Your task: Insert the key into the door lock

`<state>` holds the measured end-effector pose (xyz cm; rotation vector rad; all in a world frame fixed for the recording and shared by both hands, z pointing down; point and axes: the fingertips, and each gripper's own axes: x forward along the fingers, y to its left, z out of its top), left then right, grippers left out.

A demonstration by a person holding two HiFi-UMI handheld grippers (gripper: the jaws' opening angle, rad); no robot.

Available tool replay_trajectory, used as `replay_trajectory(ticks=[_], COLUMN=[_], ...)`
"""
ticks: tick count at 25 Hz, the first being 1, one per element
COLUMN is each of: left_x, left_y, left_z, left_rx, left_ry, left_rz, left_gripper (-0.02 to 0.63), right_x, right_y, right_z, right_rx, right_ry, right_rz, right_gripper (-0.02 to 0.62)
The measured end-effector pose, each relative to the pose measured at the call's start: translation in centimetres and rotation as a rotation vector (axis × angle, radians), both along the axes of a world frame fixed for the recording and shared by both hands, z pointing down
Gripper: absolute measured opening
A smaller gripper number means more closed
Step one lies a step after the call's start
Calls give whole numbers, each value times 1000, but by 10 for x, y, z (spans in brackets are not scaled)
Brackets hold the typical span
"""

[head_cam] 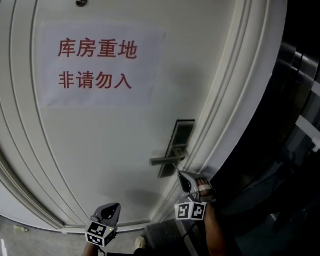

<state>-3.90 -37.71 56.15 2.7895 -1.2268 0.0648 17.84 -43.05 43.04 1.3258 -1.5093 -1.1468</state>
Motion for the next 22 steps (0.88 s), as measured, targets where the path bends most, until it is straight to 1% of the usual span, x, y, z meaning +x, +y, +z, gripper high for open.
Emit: replay_trajectory(ticks=[17,22], left_x=[0,3], left_y=[-4,-5], left_z=[4,6], left_rx=[-13,-16], left_ry=[9,9], left_rz=[-10,-4], left_gripper=[2,2], right_x=[1,-1], right_y=[-15,-15], right_z=[4,4], right_rx=[-9,1], right_ry=[40,88], right_rz=[28,42], right_gripper=[12,12])
